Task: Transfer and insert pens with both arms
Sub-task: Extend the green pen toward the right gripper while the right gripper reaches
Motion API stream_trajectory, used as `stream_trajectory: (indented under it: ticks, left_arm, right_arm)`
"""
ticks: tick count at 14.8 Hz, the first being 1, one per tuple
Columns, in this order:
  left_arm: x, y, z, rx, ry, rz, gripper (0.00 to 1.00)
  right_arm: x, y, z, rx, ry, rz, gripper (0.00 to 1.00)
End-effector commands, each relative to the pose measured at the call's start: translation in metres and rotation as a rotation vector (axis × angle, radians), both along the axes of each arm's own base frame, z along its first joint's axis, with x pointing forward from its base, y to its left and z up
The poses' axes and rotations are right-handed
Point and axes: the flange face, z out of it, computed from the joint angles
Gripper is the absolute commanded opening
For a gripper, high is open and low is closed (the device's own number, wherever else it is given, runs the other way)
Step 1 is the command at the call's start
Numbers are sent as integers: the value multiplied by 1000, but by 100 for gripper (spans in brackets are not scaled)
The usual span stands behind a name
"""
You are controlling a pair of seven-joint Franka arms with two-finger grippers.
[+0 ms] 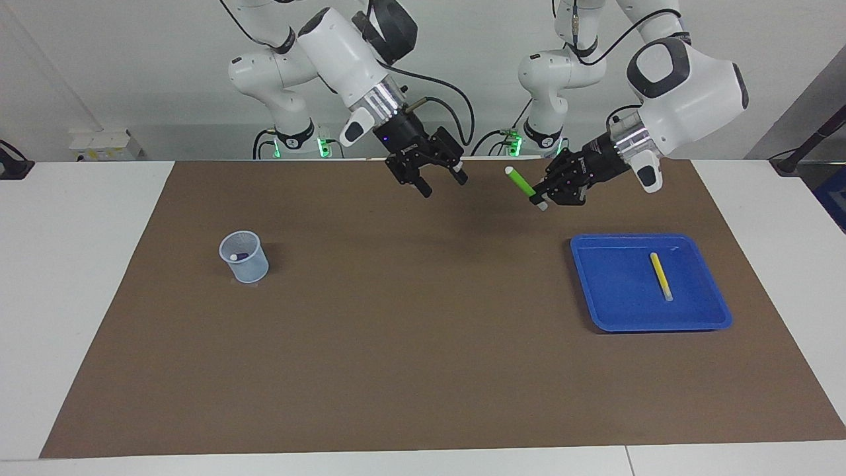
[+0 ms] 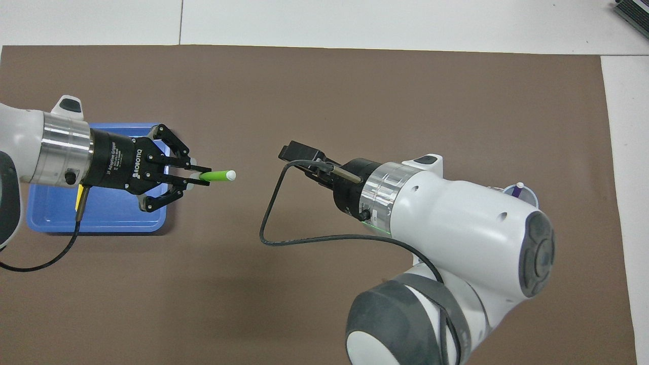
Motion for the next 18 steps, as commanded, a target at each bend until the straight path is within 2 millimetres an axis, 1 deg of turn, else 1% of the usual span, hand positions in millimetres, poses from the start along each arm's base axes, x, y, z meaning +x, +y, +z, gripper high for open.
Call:
stream_trajectory:
  ticks: [1, 2, 4, 5, 6, 8, 9, 10, 11, 12, 13, 15, 18]
  left_arm:
    - [-14, -8, 3, -4, 6, 54, 0]
    - [-14, -9, 3, -3, 17, 64, 0]
    - [-16, -15, 4, -1, 10, 68, 0]
    - [-17, -18, 2, 0, 14, 66, 0]
    - [-18, -19, 1, 3, 22, 75, 0]
    - [-21, -19, 4, 4, 20, 80, 0]
    - [-23, -19, 2, 6, 26, 80, 0]
    - [-26, -19, 5, 7, 22, 81, 0]
    - [-28, -19, 3, 9, 26, 80, 0]
    - [-29, -19, 4, 9, 27, 80, 0]
    - [-30, -19, 4, 9, 29, 79, 0]
    - [-33, -19, 2, 12, 31, 79, 0]
    - [-35, -19, 1, 14, 32, 80, 0]
  right_arm:
    - [-7, 17, 4, 30, 2, 10, 100]
    - [-15, 27, 5, 31, 0, 31, 100]
    - [-21, 34, 9, 38, -19, 38, 100]
    - [-30, 45, 8, 41, -20, 56, 100]
    - [-33, 50, 9, 44, -22, 63, 100]
    - [-35, 54, 9, 41, -28, 63, 100]
    - [-40, 63, 7, 47, -44, 68, 99]
    - [-38, 68, 0, 52, -57, 59, 98]
    - [-36, 68, -1, 53, -62, 56, 97]
    - [-36, 68, 1, 55, -65, 55, 95]
    - [-35, 69, 4, 57, -72, 58, 87]
    - [-32, 71, 6, 63, -78, 61, 81]
    - [-24, 67, 15, 72, -92, 50, 67]
